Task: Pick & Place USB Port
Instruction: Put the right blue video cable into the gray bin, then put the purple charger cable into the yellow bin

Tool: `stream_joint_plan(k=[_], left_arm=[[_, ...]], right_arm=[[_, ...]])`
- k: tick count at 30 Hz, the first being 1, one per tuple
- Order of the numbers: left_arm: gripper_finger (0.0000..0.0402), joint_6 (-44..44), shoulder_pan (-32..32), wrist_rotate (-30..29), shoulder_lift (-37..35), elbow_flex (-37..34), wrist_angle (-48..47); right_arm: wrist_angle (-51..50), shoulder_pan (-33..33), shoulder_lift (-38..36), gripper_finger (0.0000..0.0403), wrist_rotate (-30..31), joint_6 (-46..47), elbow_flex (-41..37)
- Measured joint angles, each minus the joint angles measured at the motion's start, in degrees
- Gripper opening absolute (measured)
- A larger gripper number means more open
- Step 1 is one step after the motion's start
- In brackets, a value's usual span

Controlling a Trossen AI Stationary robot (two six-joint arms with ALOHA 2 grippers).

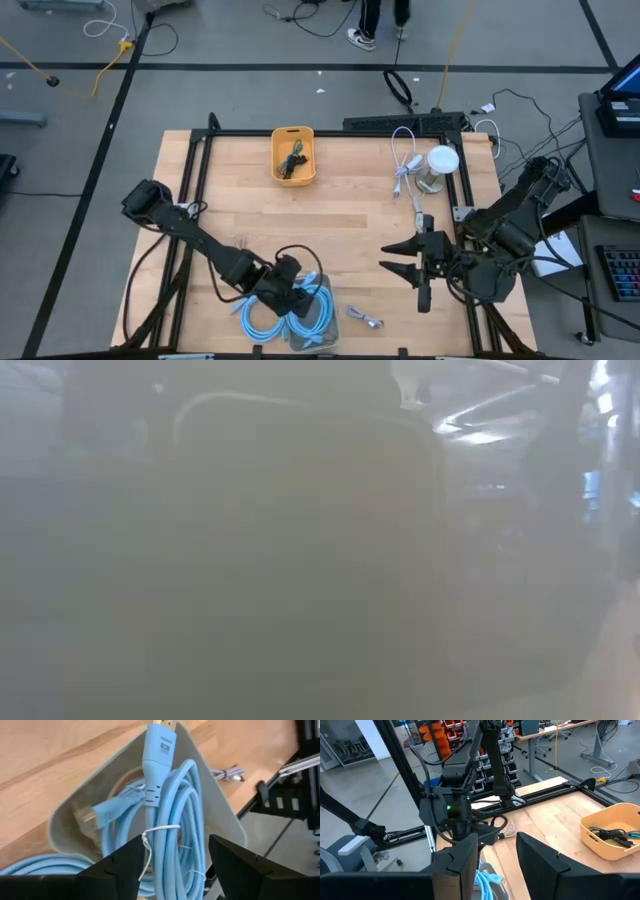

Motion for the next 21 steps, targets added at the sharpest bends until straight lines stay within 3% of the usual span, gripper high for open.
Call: stream_joint_plan(k=[5, 15, 21], left_arm=[[0.023, -1.0, -0.4, 1.4, 0.0, 0.0, -4.6], [0.03, -0.9, -0.1, 5.0, 0.0, 0.0, -7.4], [0.0292, 3.1, 1.7, 2.7, -1.9, -0.1, -7.6]], right_arm=[[0.0, 0.7, 0.0, 0.0132, 0.1, 0.1, 0.0], [0.0, 0.8, 0.0, 0.0132, 0.1, 0.1, 0.0], [-3.8, 0.8, 0.0, 0.0132, 0.0, 2.3, 0.0]])
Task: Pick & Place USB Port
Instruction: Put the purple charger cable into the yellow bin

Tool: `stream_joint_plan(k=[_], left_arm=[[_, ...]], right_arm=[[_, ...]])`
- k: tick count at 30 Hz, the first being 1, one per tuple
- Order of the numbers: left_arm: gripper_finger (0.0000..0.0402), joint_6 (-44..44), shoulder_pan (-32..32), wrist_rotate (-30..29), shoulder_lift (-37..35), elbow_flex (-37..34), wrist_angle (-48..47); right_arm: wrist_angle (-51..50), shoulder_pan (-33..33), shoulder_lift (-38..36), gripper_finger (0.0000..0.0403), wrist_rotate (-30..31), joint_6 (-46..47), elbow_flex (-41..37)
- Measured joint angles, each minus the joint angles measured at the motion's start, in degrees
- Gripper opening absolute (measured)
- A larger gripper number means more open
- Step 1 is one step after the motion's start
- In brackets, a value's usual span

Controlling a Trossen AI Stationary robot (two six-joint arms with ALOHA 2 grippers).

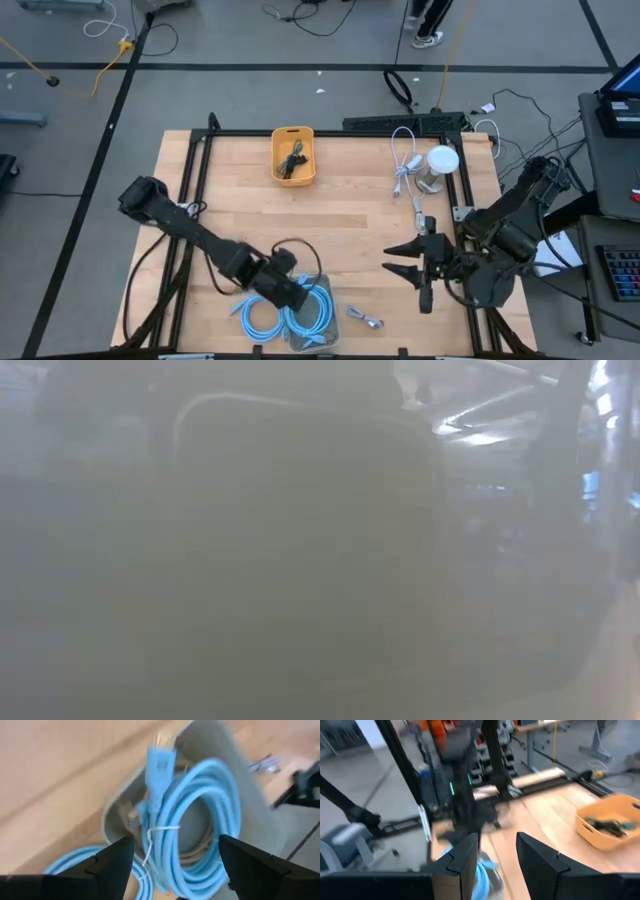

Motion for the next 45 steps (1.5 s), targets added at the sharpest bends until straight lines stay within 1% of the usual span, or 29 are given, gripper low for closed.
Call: stream_joint_plan(k=[2, 4, 6, 8, 10, 11, 12, 14, 16, 19, 22, 25, 29, 31, 33, 36, 38, 42, 45], left_arm=[[0.0283, 1.9, 1.3, -2.5, -2.8, 0.0, 0.7], [0.0274, 5.2, 2.4, -7.4, -6.5, 0.0, 1.1], [0.0265, 9.4, 3.7, -12.8, -11.1, 0.0, 4.0], [0.0255, 15.7, 4.5, -17.2, -16.2, 0.0, 7.3], [0.0247, 21.3, 5.1, -19.1, -20.3, 0.1, 11.2], [0.0243, 23.5, 5.7, -18.3, -22.1, 0.2, 12.3], [0.0239, 25.7, 6.3, -15.7, -23.7, 0.2, 12.4], [0.0232, 29.2, 7.9, -8.7, -26.1, 0.2, 11.4], [0.0224, 30.8, 9.0, -5.1, -27.8, 0.2, 7.5], [0.0211, 32.7, 9.5, -4.7, -29.3, 0.1, 0.2], [0.0195, 35.2, 10.2, -5.6, -29.5, 0.1, -6.1], [0.018, 37.9, 11.0, -5.9, -28.6, 0.0, -9.5], [0.0166, 41.3, 11.0, -5.4, -27.2, 0.0, -12.1], [0.0162, 42.3, 11.0, -5.4, -26.7, 0.0, -12.5], [0.0162, 43.0, 11.1, -5.3, -26.6, 0.0, -13.0], [0.0161, 44.6, 11.1, -5.3, -26.2, 0.0, -13.0], [0.0161, 45.2, 11.1, -5.5, -26.0, 0.0, -13.7], [0.0161, 46.4, 11.1, -5.7, -25.7, 0.0, -14.5], [0.0161, 46.2, 11.1, -5.7, -25.6, -0.9, -15.0]], right_arm=[[-4.7, 0.0, 0.0, 0.0132, -0.7, 3.5, 0.0], [-9.1, 0.0, 0.1, 0.0132, -2.3, 7.4, -0.2], [-11.8, 0.0, 0.2, 0.0132, -4.4, 10.6, -1.7], [-13.9, -0.2, 0.2, 0.0132, -6.7, 13.7, -4.8], [-13.6, -1.0, 0.3, 0.0132, -11.3, 17.2, -9.5], [-12.7, -1.5, 0.3, 0.0132, -14.2, 18.9, -12.1], [-11.6, -2.0, 0.3, 0.0132, -17.0, 20.5, -14.9], [-6.8, -2.8, 0.3, 0.0132, -22.0, 23.1, -21.0], [-0.4, -4.1, 0.4, 0.0132, -26.6, 25.4, -27.4], [7.6, -7.0, 2.1, 0.0132, -34.5, 29.1, -35.1], [14.4, -8.8, 5.4, 0.0132, -40.9, 32.1, -38.7], [20.4, -9.0, 8.9, 0.0132, -45.1, 33.0, -37.5], [20.5, -8.3, 13.6, 0.0132, -48.1, 33.4, -30.6], [17.8, -7.6, 16.3, 0.0132, -49.3, 33.4, -25.8], [12.2, -6.7, 19.4, 0.0132, -50.7, 32.3, -20.9], [4.2, -5.9, 24.7, 0.0132, -50.9, 29.0, -15.4], [4.4, -5.7, 27.8, 0.0132, -50.9, 27.2, -14.1], [11.0, -6.5, 31.1, 0.0132, -50.8, 25.5, -13.9], [9.6, -7.3, 31.2, 0.0132, -50.6, 24.3, -13.9]])
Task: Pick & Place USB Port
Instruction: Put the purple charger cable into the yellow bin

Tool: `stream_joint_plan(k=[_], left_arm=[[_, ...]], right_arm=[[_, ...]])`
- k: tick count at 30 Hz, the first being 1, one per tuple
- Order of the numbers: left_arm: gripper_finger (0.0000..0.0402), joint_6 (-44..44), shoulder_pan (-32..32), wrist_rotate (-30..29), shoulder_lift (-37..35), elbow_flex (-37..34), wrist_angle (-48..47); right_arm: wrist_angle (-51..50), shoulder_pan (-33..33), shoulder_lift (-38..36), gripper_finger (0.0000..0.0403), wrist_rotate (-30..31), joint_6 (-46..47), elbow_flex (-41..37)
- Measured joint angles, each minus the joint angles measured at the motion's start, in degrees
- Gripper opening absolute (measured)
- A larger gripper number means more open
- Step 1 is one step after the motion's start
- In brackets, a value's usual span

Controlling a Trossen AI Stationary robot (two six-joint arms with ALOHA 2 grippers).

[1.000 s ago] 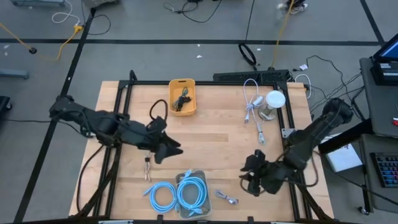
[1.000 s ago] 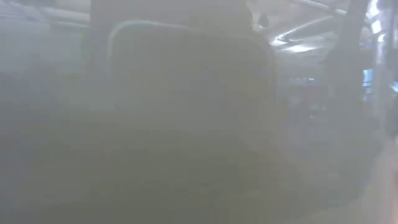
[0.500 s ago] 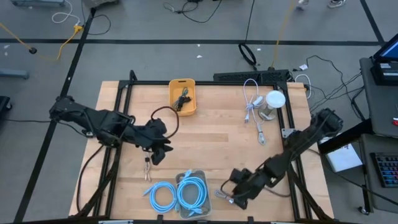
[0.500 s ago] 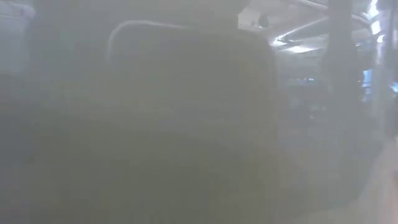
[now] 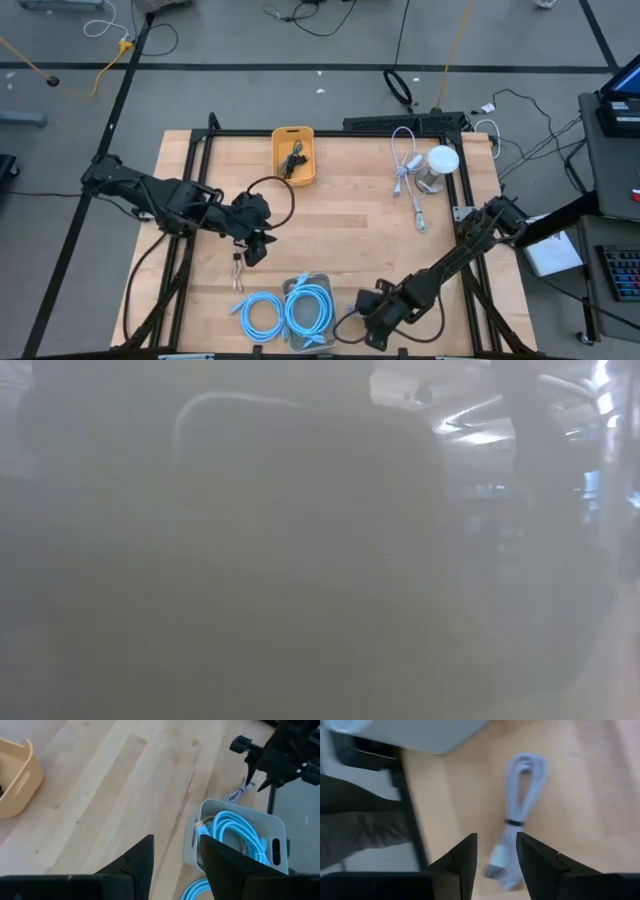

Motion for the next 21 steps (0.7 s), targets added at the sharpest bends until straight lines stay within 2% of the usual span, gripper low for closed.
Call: stream_joint_plan(k=[8, 21], left_arm=[[0.0161, -2.1, 0.0, 0.0, 0.0, -3.0, 0.1], [0.0161, -5.3, -1.7, -0.1, 0.0, -6.4, 0.7]], right_arm=[[-2.7, -0.4, 0.3, 0.0132, 4.5, -5.3, 0.0], [4.9, 1.6, 6.1, 0.0122, 3.1, 0.3, 0.1]])
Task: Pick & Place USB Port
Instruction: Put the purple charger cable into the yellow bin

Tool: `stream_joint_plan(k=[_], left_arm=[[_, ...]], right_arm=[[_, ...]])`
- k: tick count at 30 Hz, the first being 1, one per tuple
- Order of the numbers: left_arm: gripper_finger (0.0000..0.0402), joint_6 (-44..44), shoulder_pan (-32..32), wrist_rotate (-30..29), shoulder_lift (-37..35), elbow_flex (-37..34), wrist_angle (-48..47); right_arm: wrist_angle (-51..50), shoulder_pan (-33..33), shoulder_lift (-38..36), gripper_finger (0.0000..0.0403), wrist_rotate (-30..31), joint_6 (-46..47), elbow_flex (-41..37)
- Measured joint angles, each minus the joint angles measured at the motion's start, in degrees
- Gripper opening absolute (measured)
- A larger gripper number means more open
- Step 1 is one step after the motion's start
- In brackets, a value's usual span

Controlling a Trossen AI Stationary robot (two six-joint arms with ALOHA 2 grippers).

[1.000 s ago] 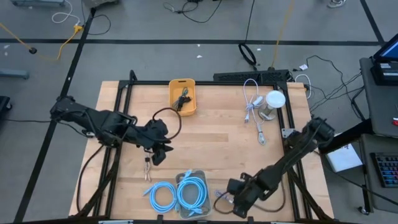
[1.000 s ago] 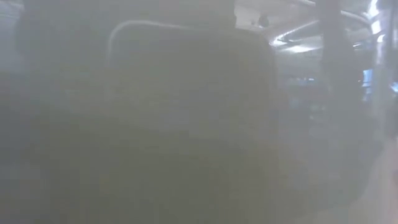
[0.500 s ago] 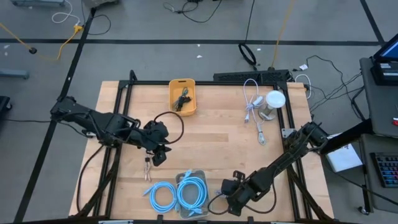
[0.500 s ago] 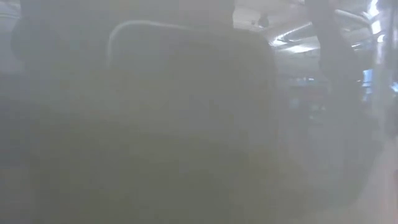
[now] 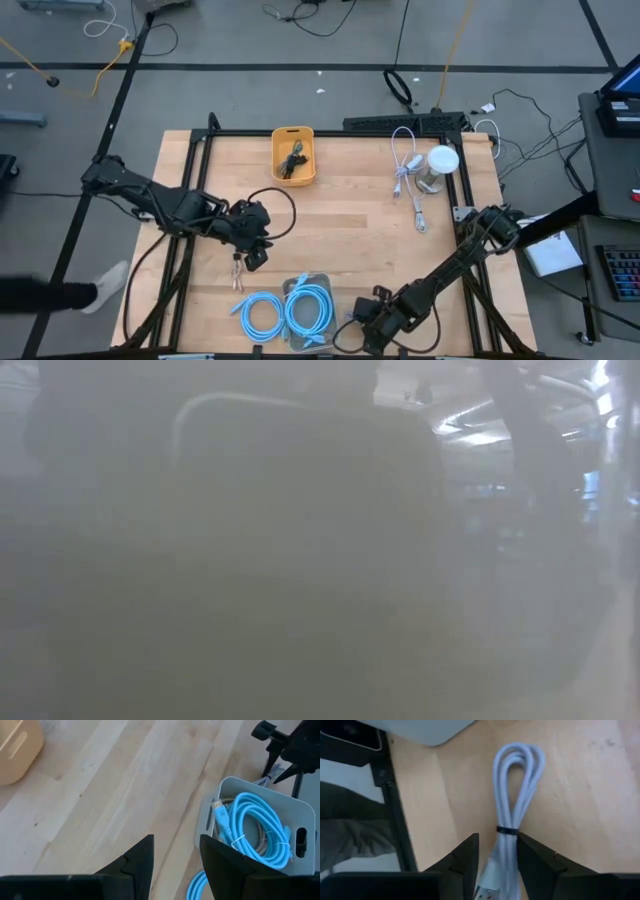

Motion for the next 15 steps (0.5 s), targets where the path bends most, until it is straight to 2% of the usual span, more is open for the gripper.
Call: stream_joint_plan(k=[2, 6, 10, 15], left_arm=[[0.0161, -0.7, -0.3, -0.4, 0.0, 0.0, -0.1], [0.0161, -1.9, -1.1, -1.0, 0.0, 0.0, -0.1], [0.0161, -4.6, -1.9, -1.4, 0.0, 0.0, -0.1], [0.0161, -9.5, -3.8, -5.9, 0.0, 0.0, 0.0]], right_arm=[[-0.6, -0.1, 0.0, 0.01, 1.8, 0.2, 0.0], [-0.7, -1.8, -0.1, 0.0027, 4.1, -1.4, 0.0], [-2.9, -4.7, -2.7, 0.0022, 9.4, -2.3, -0.2], [-7.8, -9.6, -11.3, 0.0016, 18.2, -5.9, -0.2]])
